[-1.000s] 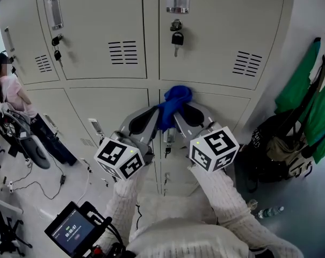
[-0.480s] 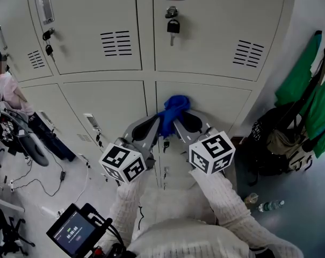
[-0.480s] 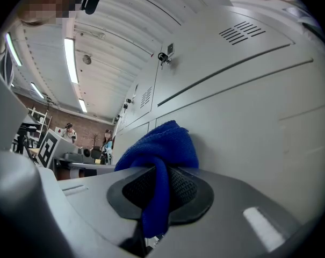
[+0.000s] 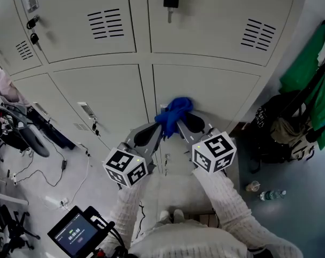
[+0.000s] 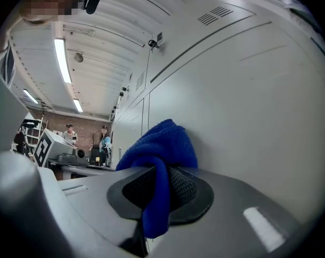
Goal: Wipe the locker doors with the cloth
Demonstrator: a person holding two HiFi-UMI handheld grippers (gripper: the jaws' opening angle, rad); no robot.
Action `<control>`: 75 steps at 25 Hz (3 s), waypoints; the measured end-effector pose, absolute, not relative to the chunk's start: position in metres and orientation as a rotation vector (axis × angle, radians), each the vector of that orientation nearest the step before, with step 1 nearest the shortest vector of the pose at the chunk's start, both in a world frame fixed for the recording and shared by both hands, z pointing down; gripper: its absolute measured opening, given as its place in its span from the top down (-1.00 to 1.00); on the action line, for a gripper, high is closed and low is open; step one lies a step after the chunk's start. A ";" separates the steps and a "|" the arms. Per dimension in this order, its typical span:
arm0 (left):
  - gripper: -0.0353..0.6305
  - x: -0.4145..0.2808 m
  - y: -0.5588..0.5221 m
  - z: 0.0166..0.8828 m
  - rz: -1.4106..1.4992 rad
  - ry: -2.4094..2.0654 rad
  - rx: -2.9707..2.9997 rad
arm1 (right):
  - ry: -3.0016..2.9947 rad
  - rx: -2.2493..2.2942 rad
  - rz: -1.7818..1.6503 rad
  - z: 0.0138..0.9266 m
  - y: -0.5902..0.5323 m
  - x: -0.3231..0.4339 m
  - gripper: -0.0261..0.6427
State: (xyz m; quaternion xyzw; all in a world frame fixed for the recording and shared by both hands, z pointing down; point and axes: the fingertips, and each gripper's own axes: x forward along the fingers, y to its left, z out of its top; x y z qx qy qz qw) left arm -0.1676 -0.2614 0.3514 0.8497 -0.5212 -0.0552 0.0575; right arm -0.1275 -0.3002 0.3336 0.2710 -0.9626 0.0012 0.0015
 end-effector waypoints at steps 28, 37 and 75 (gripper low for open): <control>0.88 -0.148 -0.263 0.504 -0.031 -1.438 2.333 | -2.755 0.837 0.350 0.512 -0.308 -0.117 0.78; 0.88 -0.144 -0.263 0.505 -0.052 -1.420 2.321 | -2.735 0.819 0.387 0.515 -0.306 -0.116 0.78; 0.88 -0.112 -0.267 0.216 -0.367 -1.476 2.930 | -3.123 1.095 -0.264 0.203 -0.303 -0.059 0.78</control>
